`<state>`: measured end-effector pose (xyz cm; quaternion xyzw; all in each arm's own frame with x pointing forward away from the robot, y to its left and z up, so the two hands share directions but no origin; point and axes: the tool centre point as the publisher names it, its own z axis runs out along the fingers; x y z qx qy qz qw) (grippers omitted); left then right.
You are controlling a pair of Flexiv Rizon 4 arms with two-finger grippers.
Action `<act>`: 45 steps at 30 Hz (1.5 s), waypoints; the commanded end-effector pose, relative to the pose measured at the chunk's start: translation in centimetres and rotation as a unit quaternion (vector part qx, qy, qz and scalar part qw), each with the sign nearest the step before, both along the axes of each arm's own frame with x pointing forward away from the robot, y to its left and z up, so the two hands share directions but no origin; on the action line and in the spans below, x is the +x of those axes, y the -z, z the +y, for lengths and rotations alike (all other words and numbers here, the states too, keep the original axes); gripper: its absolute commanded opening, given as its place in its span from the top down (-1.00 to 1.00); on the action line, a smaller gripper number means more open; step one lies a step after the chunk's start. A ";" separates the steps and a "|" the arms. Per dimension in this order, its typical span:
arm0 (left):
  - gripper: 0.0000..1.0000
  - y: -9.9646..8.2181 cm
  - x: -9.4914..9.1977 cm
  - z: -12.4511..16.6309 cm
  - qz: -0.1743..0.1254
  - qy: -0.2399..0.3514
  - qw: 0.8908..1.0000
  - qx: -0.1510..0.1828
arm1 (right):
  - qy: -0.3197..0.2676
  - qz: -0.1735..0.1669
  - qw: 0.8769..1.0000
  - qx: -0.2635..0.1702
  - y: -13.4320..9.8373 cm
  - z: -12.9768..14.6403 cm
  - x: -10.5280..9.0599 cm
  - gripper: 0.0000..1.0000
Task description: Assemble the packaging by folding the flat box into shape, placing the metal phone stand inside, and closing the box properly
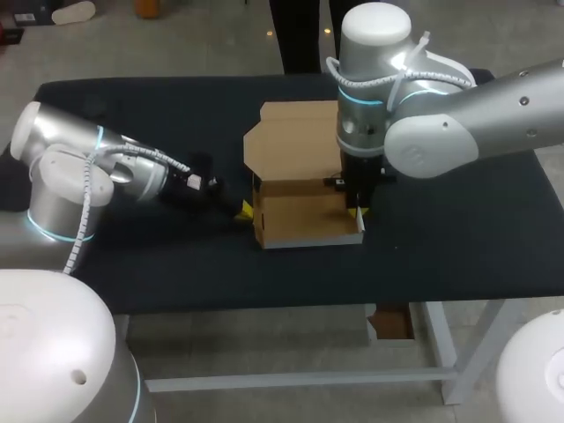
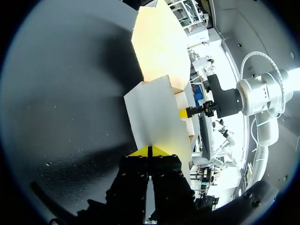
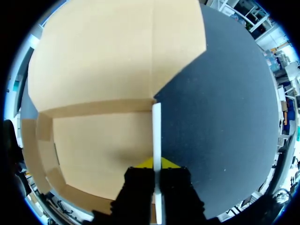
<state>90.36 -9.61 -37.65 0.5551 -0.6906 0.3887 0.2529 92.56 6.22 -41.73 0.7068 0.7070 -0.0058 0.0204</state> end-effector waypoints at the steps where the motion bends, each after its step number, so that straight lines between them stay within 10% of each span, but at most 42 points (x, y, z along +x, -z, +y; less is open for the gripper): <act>1: 1.00 0.1 0.2 -0.5 0.002 0.000 1.000 0.003 | 0.000 0.001 1.000 -0.001 -0.1 0.1 0.1 1.00; 14: 0.44 0.1 0.5 -0.8 0.003 -0.004 1.000 -0.001 | 0.000 0.001 1.000 -0.001 -0.1 0.1 0.1 1.00; 45: 0.36 -0.6 0.3 -0.5 0.004 -0.008 0.999 -0.037 | 0.000 0.001 1.000 -0.001 -0.1 0.1 0.1 1.00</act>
